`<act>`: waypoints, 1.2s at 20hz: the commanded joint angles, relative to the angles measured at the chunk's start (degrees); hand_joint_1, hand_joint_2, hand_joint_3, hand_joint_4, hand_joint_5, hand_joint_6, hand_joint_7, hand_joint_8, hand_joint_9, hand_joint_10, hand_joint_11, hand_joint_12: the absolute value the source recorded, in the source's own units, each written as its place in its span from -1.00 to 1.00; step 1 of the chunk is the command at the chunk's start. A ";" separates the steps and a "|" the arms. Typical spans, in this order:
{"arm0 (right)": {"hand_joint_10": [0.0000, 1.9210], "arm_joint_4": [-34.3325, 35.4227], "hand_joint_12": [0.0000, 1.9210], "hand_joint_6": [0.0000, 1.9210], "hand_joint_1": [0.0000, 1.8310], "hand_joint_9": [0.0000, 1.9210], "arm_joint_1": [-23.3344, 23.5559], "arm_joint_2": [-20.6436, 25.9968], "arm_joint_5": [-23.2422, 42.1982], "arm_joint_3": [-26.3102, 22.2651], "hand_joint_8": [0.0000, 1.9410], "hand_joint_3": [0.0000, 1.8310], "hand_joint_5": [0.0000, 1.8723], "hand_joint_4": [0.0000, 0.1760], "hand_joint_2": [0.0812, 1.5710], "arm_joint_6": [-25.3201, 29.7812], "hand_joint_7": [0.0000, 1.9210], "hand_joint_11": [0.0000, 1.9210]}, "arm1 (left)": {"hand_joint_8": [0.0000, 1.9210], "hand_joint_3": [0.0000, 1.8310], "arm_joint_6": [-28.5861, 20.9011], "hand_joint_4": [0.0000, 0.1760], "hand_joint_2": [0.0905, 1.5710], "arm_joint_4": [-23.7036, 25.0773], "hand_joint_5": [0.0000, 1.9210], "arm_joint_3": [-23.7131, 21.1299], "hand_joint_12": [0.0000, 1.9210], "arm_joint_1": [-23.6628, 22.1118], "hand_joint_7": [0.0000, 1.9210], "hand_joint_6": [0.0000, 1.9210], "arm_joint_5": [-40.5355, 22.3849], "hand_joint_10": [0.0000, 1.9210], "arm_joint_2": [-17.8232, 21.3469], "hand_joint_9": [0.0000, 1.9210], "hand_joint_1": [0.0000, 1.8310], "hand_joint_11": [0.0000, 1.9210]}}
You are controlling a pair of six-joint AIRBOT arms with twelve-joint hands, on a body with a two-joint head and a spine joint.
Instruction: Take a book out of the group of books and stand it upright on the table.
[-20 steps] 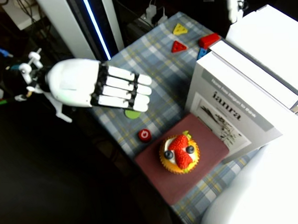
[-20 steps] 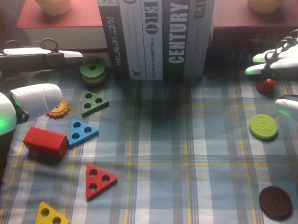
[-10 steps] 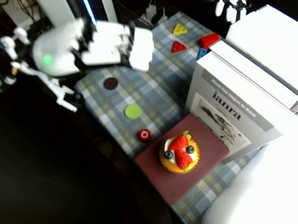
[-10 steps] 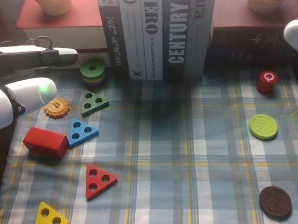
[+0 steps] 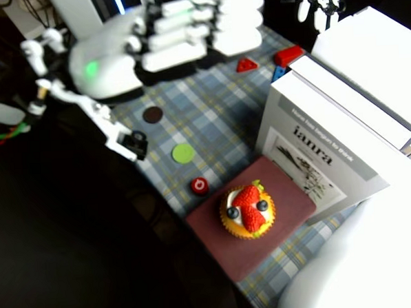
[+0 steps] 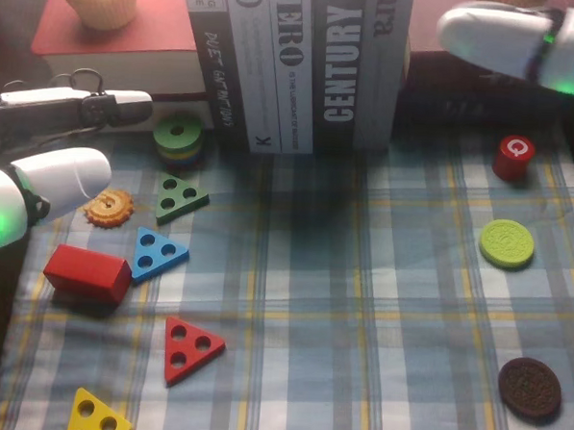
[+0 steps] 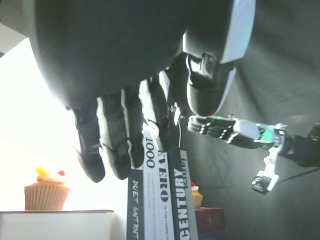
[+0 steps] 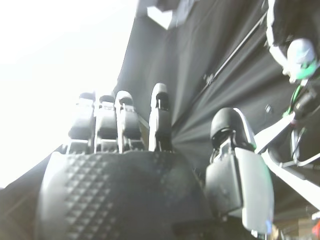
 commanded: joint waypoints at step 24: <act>-1.00 -3.78 -1.00 -0.98 -1.00 -1.00 9.47 -2.35 -15.80 0.23 -1.00 -1.00 -0.56 1.00 0.36 -10.75 -1.00 -1.00 | -1.00 -1.00 -0.43 1.00 0.76 -1.77 -0.74 0.82 -0.68 -0.23 -0.63 -1.00 -5.13 -1.00 -1.27 -0.70 -0.58 -1.00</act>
